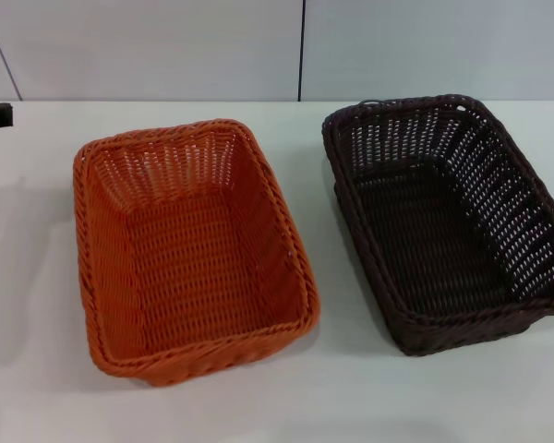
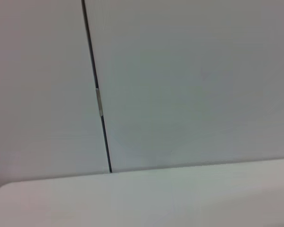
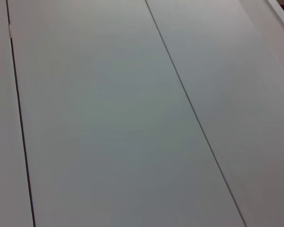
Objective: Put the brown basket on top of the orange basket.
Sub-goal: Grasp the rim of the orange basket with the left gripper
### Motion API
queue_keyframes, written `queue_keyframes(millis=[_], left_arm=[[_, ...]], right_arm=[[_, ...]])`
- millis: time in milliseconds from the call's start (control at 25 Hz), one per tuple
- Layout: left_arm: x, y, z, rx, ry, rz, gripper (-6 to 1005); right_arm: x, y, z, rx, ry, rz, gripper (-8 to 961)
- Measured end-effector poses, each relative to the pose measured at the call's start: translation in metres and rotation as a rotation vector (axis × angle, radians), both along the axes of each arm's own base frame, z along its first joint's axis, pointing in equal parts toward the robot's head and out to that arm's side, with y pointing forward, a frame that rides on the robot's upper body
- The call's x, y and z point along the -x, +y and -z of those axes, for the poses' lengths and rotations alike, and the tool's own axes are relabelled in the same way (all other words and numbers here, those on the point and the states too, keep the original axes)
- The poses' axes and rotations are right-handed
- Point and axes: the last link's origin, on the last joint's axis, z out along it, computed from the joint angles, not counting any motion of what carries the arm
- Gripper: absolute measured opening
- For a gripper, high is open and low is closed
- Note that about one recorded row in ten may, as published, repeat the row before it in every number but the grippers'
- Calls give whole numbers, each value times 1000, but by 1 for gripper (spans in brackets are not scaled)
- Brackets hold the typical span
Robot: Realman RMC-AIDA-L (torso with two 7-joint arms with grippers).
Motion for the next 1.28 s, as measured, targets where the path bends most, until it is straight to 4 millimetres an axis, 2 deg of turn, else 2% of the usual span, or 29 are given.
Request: queue_keyframes(millis=[200, 240, 400, 600, 1040, 1280], left_arm=[[-11, -3, -1, 47, -12, -25, 762], [-22, -8, 7, 140, -28, -108, 762], [-31, -7, 12, 142, -50, -177, 761], [-46, -4, 27, 191, -49, -175, 760], [-30, -8, 60, 294, -48, -282, 758], [-27, -11, 68, 323, -39, -299, 757]], right_arm=[[0, -1, 1, 4, 2, 3, 823], [-1, -1, 2, 10, 2, 7, 823], [-2, -2, 3, 16, 3, 10, 823], [-2, -2, 6, 35, 0, 10, 823], [-3, -3, 7, 54, -10, 19, 823], [-2, -3, 9, 64, -14, 13, 823]])
